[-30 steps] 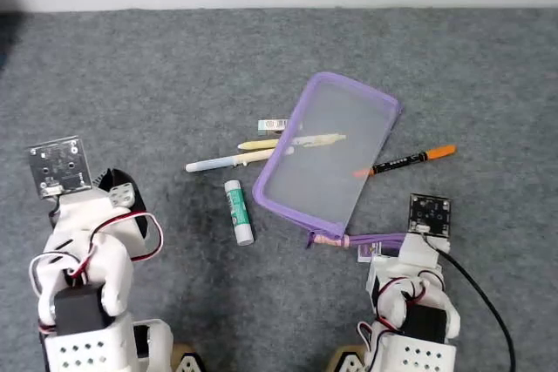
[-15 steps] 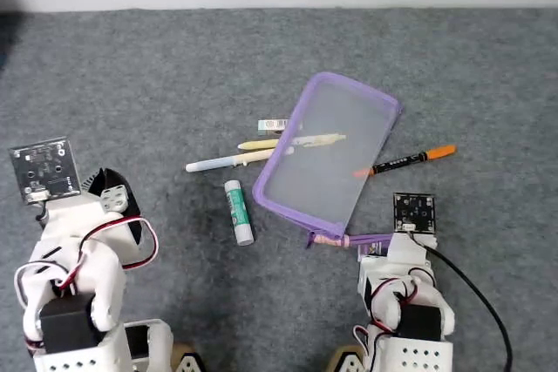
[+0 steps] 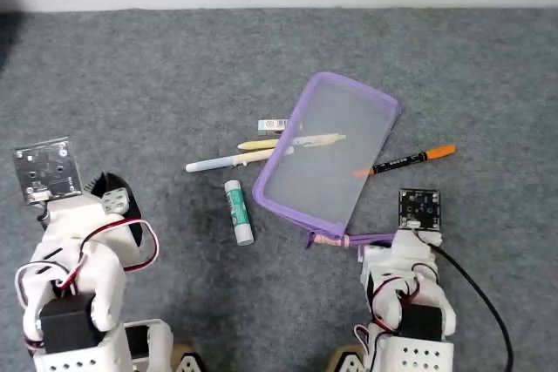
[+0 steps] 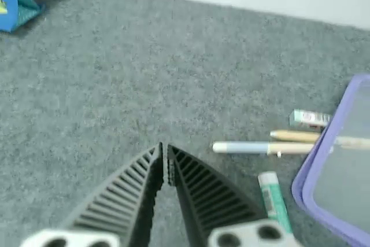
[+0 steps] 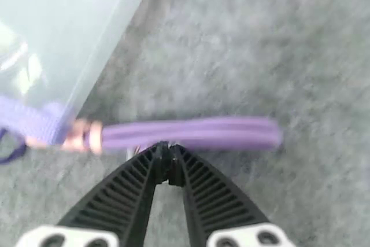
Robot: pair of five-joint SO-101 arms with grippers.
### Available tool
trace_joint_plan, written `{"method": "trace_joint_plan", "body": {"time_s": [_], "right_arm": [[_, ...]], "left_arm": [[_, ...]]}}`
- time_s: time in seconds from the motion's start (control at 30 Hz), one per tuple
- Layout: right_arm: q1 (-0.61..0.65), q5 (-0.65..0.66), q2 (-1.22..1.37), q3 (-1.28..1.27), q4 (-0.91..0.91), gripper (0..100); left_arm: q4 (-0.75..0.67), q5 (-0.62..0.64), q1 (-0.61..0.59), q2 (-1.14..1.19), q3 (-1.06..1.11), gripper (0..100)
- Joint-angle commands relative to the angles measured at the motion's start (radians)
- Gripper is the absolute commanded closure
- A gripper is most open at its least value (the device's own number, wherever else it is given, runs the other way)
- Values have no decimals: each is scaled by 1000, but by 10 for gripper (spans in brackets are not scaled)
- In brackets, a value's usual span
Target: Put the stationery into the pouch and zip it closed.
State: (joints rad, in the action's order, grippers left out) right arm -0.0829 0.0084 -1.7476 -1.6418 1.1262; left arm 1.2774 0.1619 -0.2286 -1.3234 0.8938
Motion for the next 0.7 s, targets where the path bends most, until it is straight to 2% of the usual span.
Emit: {"method": "trace_joint_plan", "body": {"time_s": [0.0,0.17,0.5,0.67], "right_arm": [[-13,-2,1,158,-81,991],[51,0,96,342,-74,991],[171,-43,839,730,19,991],[166,-37,1133,865,21,991]], "left_arm": [[44,6,-2,-11,-54,985],[49,8,-2,-11,-53,985],[60,6,-2,-11,-45,985],[78,5,0,-9,-44,984]]}}
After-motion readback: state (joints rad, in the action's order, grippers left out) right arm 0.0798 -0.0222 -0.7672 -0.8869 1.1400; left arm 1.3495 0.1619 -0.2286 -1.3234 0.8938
